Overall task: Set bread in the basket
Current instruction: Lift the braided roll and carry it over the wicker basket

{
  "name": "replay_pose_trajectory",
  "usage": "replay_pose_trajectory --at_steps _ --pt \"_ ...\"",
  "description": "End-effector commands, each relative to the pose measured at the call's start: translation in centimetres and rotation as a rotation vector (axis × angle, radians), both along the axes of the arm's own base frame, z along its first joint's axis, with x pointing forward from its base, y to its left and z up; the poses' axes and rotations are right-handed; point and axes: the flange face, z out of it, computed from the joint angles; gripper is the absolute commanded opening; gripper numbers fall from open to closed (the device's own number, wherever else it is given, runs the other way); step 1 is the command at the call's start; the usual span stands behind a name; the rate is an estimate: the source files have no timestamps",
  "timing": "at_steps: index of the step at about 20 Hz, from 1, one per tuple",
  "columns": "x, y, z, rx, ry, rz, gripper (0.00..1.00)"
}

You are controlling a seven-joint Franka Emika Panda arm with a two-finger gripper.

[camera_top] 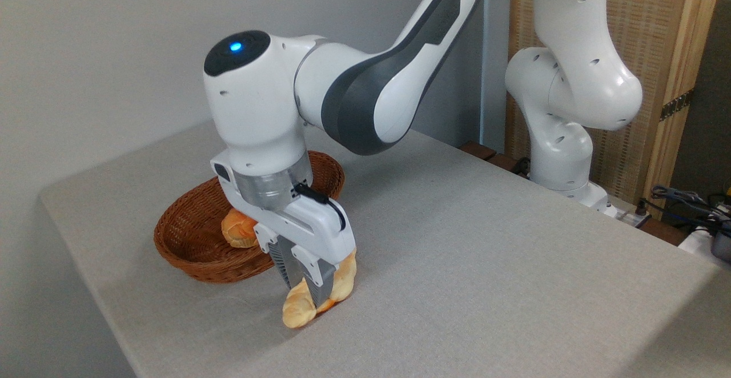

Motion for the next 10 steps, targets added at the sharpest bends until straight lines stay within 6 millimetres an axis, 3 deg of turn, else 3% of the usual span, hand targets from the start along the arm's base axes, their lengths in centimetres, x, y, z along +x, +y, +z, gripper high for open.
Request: replay_pose_trajectory --at_steps 1,6,10 --pt "-0.4 1.6 4.0 0.008 -0.070 -0.019 0.44" --pt "-1.0 1.3 8.2 -0.011 -0.144 -0.032 0.44" --pt "-1.2 -0.7 10.9 -0.092 -0.196 -0.038 0.45"
